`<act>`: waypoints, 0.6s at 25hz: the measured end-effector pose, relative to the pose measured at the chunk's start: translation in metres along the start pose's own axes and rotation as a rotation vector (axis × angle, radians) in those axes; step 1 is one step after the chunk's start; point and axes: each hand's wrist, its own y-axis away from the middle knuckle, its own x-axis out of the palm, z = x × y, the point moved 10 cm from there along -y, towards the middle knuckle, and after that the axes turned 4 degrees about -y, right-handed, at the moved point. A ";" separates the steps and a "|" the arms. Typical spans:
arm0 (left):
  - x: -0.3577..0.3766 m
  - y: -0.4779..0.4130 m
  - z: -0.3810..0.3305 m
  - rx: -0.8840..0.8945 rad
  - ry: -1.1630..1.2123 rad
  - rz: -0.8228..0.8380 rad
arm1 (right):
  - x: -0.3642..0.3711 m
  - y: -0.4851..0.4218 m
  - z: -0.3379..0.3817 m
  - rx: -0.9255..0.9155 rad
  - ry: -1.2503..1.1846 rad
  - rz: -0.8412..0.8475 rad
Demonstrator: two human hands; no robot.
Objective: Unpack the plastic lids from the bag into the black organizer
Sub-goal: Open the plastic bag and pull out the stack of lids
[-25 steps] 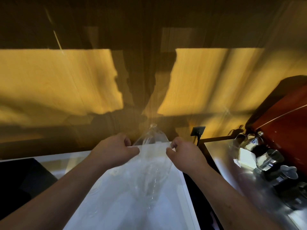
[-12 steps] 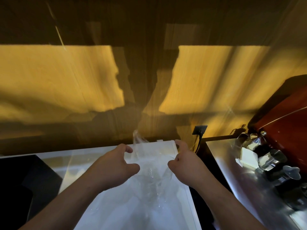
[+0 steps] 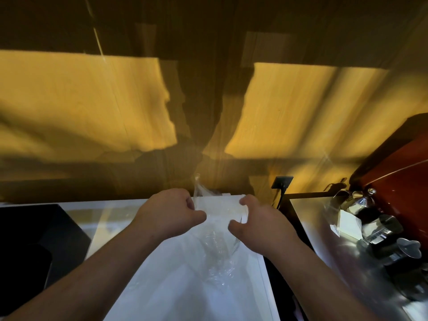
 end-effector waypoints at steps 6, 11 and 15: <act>-0.015 -0.006 0.007 0.036 -0.091 -0.053 | 0.001 -0.028 0.024 -0.054 0.011 0.046; -0.015 0.002 0.020 0.000 0.002 -0.073 | 0.005 -0.010 0.002 -0.024 0.059 0.034; -0.003 0.006 0.021 -0.011 0.107 -0.013 | -0.018 -0.003 0.016 -0.098 0.102 -0.080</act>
